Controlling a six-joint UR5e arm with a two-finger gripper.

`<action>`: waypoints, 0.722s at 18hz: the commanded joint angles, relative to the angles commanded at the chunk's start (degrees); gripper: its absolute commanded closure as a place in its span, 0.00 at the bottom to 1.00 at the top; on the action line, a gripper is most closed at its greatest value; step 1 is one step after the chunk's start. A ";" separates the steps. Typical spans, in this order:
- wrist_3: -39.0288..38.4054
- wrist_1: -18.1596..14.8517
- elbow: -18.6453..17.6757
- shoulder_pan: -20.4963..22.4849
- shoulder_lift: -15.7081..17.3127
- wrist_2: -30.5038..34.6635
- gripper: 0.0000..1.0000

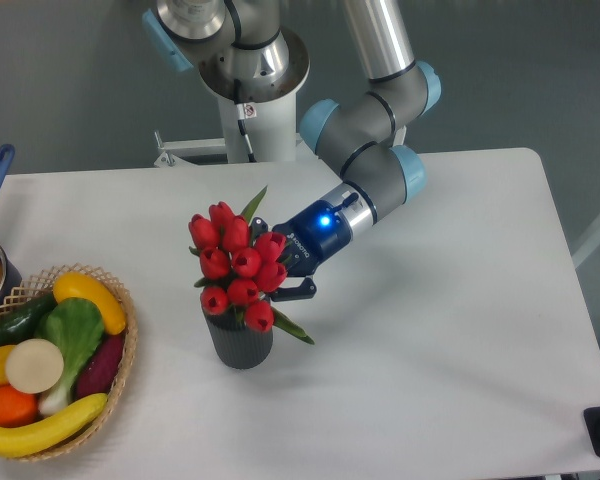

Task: Insert the flowers into the vase
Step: 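Push the tulips deeper into the vase and open the gripper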

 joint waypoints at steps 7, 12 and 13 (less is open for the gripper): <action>0.79 0.00 -0.09 0.17 0.18 0.09 0.23; 1.06 0.00 -0.09 0.26 0.61 0.09 0.00; 1.58 0.00 -0.09 0.26 0.88 0.09 0.00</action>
